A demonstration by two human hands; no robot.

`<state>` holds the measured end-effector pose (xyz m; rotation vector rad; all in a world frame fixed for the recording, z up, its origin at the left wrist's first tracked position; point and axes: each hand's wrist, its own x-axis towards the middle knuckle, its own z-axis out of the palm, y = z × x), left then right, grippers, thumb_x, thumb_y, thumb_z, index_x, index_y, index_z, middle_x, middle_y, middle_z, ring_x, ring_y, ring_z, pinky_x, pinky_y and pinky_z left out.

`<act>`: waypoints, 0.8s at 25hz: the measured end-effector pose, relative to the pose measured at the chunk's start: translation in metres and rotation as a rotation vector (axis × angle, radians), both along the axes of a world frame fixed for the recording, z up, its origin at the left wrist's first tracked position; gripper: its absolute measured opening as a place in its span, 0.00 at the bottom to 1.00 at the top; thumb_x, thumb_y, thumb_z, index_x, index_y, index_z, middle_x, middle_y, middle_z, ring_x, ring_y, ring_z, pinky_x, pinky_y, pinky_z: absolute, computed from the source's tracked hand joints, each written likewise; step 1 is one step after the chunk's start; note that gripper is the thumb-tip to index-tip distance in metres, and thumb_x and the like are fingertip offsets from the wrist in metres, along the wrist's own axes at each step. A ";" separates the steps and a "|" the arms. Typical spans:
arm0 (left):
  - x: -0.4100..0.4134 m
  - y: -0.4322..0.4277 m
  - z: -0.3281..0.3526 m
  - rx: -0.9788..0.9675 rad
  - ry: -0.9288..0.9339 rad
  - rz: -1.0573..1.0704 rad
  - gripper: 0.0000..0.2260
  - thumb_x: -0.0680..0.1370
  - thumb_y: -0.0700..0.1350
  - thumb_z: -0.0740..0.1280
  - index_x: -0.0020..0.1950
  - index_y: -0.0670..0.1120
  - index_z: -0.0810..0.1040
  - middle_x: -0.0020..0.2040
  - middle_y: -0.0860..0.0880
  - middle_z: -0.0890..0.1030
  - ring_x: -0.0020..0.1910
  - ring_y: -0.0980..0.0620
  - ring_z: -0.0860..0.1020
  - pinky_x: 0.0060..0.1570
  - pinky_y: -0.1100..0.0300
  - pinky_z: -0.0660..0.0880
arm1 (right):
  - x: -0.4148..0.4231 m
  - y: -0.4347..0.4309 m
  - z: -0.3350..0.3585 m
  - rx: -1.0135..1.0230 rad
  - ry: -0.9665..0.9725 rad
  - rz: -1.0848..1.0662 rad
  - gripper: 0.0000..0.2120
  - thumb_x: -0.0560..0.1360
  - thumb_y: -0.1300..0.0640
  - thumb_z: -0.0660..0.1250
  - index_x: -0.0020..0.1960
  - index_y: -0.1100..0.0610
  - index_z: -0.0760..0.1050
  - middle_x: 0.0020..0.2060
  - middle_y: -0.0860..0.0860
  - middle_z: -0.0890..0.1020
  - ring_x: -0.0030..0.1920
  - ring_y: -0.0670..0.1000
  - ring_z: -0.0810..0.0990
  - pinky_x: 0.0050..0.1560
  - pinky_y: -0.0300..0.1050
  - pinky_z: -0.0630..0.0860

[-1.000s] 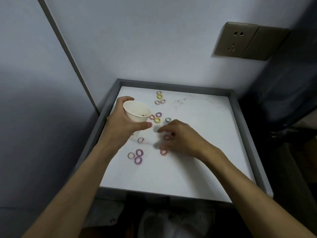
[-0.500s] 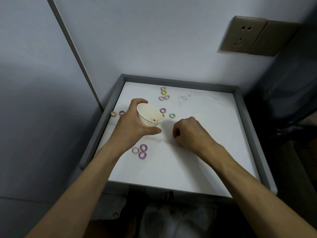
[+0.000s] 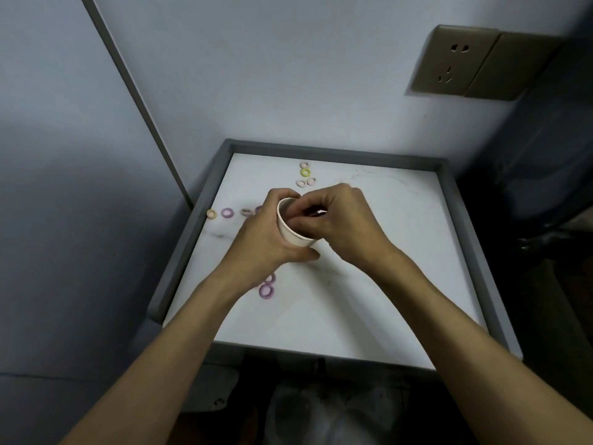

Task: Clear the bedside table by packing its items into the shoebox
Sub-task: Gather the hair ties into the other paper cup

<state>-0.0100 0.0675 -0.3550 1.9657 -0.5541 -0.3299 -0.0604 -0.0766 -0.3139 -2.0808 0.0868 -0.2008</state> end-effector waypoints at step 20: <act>0.040 0.083 -0.004 -0.095 -0.055 0.290 0.35 0.62 0.41 0.83 0.61 0.51 0.66 0.57 0.51 0.73 0.50 0.54 0.74 0.34 0.78 0.71 | 0.000 0.044 -0.069 -0.280 0.104 0.359 0.09 0.67 0.63 0.77 0.47 0.57 0.83 0.45 0.47 0.79 0.42 0.44 0.80 0.49 0.41 0.77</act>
